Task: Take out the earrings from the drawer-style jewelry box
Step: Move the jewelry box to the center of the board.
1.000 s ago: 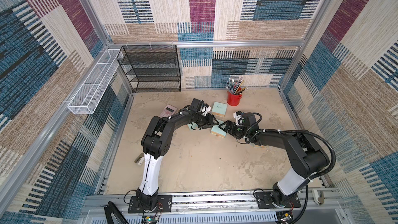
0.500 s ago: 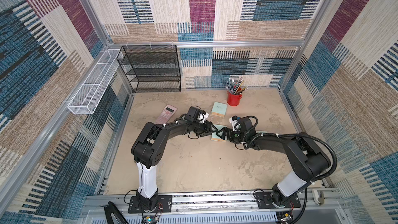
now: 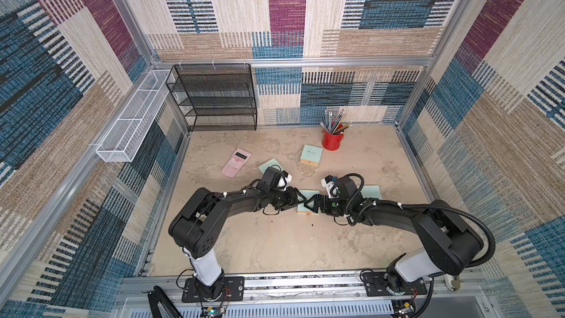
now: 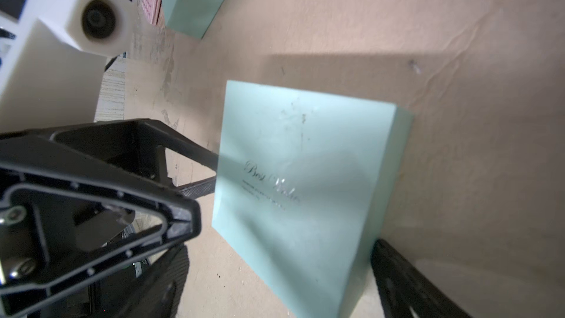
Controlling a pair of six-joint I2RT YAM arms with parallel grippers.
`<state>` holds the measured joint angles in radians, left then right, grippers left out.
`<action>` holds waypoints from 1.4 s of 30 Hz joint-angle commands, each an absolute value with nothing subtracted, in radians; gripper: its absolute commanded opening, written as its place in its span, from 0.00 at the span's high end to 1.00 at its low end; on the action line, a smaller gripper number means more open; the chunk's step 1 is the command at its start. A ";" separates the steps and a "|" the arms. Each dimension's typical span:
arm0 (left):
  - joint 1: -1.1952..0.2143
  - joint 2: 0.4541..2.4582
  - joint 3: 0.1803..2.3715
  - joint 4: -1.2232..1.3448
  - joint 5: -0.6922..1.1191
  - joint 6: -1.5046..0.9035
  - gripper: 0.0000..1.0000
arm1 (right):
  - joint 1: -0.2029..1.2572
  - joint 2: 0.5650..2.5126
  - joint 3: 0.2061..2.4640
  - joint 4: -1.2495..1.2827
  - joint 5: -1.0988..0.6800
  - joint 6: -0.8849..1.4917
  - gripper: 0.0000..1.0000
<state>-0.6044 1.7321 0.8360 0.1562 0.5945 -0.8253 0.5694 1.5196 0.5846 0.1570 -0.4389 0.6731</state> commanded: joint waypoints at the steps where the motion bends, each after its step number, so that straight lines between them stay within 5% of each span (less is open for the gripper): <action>1: -0.634 1.706 0.793 0.182 0.704 -0.849 0.42 | 0.586 1.547 0.614 0.271 -0.476 0.704 0.05; 14: -0.635 1.597 0.604 0.239 0.653 -0.919 0.42 | 0.623 1.641 0.712 0.247 -0.404 0.689 0.03; 21: -0.635 1.547 0.558 0.238 0.648 -0.935 0.42 | 0.621 1.544 0.675 0.166 -0.262 0.704 0.01; 32: -0.593 1.391 0.586 0.130 0.612 -0.928 0.41 | 0.621 1.365 0.553 0.156 -0.316 0.729 0.02; 37: -0.532 1.372 0.740 -0.054 0.515 -0.822 0.35 | 0.623 1.283 0.477 0.163 -0.337 0.753 0.12; 42: -0.499 1.553 0.942 -0.088 0.502 -0.756 0.35 | 0.639 1.275 0.433 0.192 -0.344 0.791 0.49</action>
<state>-0.5053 1.4834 0.8646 -0.0193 0.5259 -0.8368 0.6289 1.2739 0.4431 0.1436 -0.3305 0.7612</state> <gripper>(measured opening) 0.650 0.550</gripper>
